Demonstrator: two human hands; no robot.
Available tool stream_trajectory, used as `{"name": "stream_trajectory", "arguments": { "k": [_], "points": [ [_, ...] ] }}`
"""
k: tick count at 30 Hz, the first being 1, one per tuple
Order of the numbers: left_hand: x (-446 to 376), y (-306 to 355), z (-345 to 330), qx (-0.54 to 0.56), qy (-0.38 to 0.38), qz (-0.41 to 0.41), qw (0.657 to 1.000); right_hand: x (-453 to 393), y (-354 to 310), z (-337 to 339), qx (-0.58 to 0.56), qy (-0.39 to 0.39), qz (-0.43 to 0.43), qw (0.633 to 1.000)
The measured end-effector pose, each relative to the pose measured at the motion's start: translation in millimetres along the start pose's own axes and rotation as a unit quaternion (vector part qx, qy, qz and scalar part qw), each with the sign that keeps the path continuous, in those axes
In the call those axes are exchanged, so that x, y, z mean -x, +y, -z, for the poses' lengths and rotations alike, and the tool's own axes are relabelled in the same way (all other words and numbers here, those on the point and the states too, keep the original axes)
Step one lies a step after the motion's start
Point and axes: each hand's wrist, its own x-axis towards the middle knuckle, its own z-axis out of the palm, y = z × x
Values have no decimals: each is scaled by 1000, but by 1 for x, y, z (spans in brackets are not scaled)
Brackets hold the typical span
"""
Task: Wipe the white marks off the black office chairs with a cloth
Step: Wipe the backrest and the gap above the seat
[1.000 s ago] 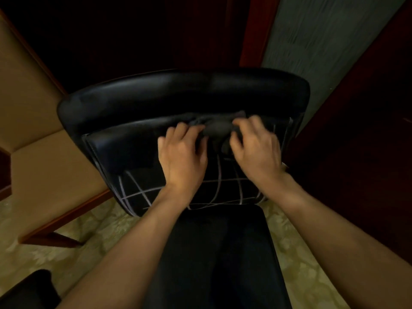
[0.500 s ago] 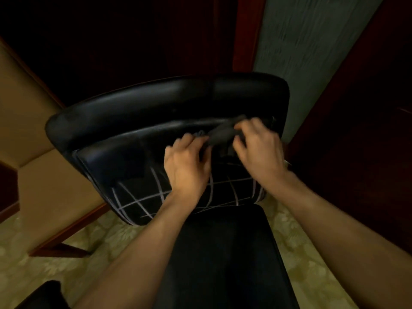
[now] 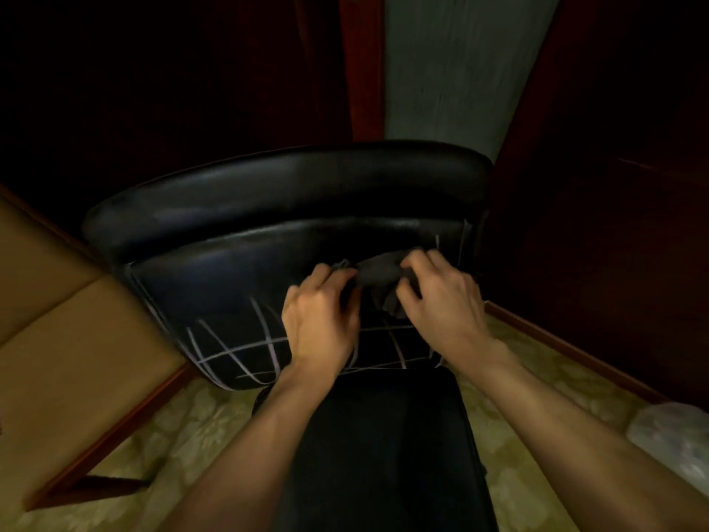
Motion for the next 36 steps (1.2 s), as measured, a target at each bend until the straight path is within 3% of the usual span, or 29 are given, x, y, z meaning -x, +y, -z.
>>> {"name": "stream_trajectory", "arguments": {
  "k": [4,8,14,21,25,29,31,33,36],
  "points": [
    [-37,56,1,82,30,-51,995,-14,26,48,-6,123,-34,992],
    [-34,78,-23,79,1,-47,996,0,49,37,61,86,-78,991],
    [14,67,-41,5,-46,-45,998,38,61,24,51,-6,-97,994],
    [-36,98,-13,57,21,-52,997,-7,66,68,-60,124,-46,989],
    [-15,85,-29,39,-32,-19,999,9,71,34,-66,71,-67,993],
    [25,69,-43,-10,-113,-9,994,51,73,7,-25,-36,-98,994],
    [27,69,-40,-10,-114,-5,993,52,72,12,-25,-61,-109,992],
    [16,76,-31,9,-81,-17,997,39,68,27,-43,-29,-99,994],
    [-15,93,-13,65,5,-39,997,8,60,59,-89,114,-68,987]
  ]
}}
